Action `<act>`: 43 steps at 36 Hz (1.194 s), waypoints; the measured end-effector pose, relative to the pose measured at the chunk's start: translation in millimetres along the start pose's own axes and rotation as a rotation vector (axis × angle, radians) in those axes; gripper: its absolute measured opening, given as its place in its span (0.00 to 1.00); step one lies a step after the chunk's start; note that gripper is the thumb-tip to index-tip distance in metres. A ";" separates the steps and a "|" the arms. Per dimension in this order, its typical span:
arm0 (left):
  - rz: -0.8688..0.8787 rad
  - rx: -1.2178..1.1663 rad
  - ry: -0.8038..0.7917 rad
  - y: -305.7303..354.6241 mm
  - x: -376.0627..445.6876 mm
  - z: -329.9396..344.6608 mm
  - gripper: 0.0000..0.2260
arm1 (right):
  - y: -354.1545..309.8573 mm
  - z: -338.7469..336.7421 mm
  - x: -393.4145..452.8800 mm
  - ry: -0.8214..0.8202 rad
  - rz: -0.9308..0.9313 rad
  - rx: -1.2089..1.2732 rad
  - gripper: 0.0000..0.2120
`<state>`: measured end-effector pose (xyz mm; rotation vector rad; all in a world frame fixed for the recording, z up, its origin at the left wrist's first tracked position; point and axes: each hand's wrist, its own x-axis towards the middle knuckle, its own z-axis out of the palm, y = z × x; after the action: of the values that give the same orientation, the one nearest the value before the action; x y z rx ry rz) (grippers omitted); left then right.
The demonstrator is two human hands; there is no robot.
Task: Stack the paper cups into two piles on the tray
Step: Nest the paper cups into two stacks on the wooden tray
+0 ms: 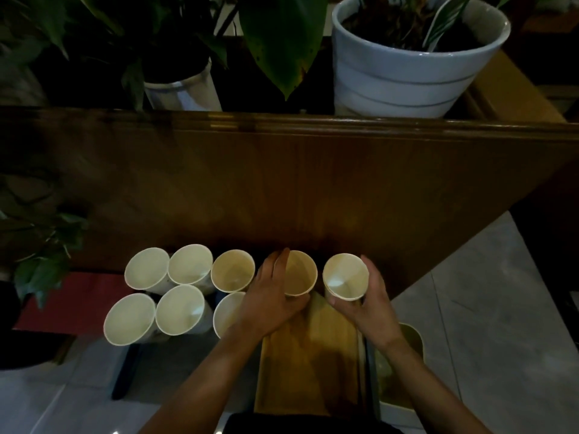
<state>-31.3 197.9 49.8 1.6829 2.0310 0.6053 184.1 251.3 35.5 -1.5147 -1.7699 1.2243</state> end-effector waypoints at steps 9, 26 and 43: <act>0.065 -0.019 0.062 -1.4 -10.9 -9.7 0.42 | -6.6 -3.4 -11.5 0.051 -0.020 -0.059 0.55; 0.036 -0.165 0.287 -30.3 -120.4 -49.8 0.24 | -21.1 25.9 -96.1 -0.045 -0.073 -0.171 0.28; -0.015 0.213 0.292 -116.4 -146.0 -94.9 0.30 | -73.5 114.3 -85.0 -0.208 -0.271 -0.320 0.45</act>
<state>-154.4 29.2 66.5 1.7831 2.3848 0.6842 74.1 137.3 60.5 -1.2869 -2.3131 1.0296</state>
